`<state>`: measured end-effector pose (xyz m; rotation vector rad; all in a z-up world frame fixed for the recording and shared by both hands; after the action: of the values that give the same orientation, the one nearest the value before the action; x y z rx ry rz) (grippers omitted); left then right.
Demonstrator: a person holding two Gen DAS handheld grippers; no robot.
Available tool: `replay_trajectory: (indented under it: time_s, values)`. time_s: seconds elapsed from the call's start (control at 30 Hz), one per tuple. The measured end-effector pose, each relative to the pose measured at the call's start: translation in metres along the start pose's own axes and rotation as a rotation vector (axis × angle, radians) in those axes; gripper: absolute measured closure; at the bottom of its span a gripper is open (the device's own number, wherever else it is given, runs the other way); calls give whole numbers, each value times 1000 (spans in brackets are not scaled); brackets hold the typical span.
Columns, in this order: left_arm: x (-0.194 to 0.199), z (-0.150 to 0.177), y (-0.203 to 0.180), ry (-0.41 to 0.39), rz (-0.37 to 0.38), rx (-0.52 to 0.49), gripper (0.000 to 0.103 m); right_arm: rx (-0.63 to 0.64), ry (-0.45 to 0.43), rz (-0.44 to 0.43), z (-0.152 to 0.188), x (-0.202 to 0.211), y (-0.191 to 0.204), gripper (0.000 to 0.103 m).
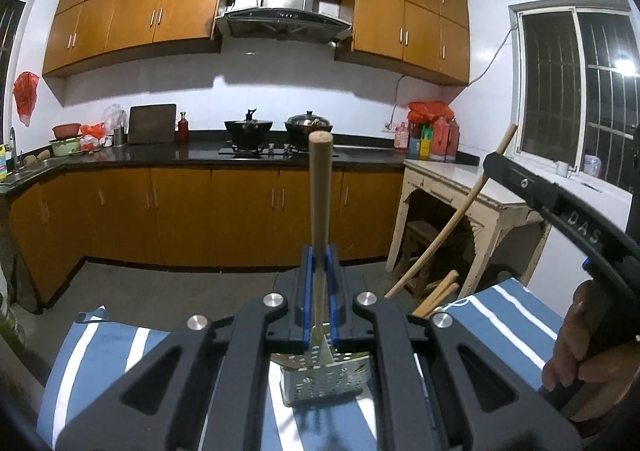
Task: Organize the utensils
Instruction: 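Lower the left tool's chopstick into the holder while the right tool lowers its own in, then open the left tool to release its chopstick while the right tool opens too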
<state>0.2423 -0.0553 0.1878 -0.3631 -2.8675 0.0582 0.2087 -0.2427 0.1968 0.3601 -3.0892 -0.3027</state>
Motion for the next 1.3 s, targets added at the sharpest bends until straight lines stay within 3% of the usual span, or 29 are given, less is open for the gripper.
replay_trajectory:
  time_s: [0.17, 0.47, 1.1, 1.2, 1.23, 1.3]
  values:
    - [-17, 11, 3, 26, -14, 0, 95, -9, 52, 13, 26, -15, -5, 96]
    - [-48, 33, 14, 78, -33, 15, 95, -24, 85, 19, 45, -26, -7, 96]
    - [-54, 31, 5, 46, -36, 11, 95, -14, 132, 20, 60, -36, -4, 95]
    - [-53, 32, 7, 49, -50, 9, 91, -17, 135, 25, 60, -31, -7, 82]
    - [-53, 32, 7, 52, -54, 8, 89, -21, 130, 28, 59, -28, -8, 71]
    - [-50, 31, 8, 48, -64, 5, 81, -26, 123, 30, 57, -23, -10, 68]
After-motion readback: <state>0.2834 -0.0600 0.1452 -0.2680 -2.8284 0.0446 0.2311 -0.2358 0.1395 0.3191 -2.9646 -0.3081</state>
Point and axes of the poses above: each gripper's, at about its wrist camera, not at the fingertips, and x roughly against the way its jaws point, y to its left, z to its underside, the point moved 4 cm from there along -x, roughly the way its jaws point, and after that the axes turned 4 degrees about -y, right-handed, at the moved point
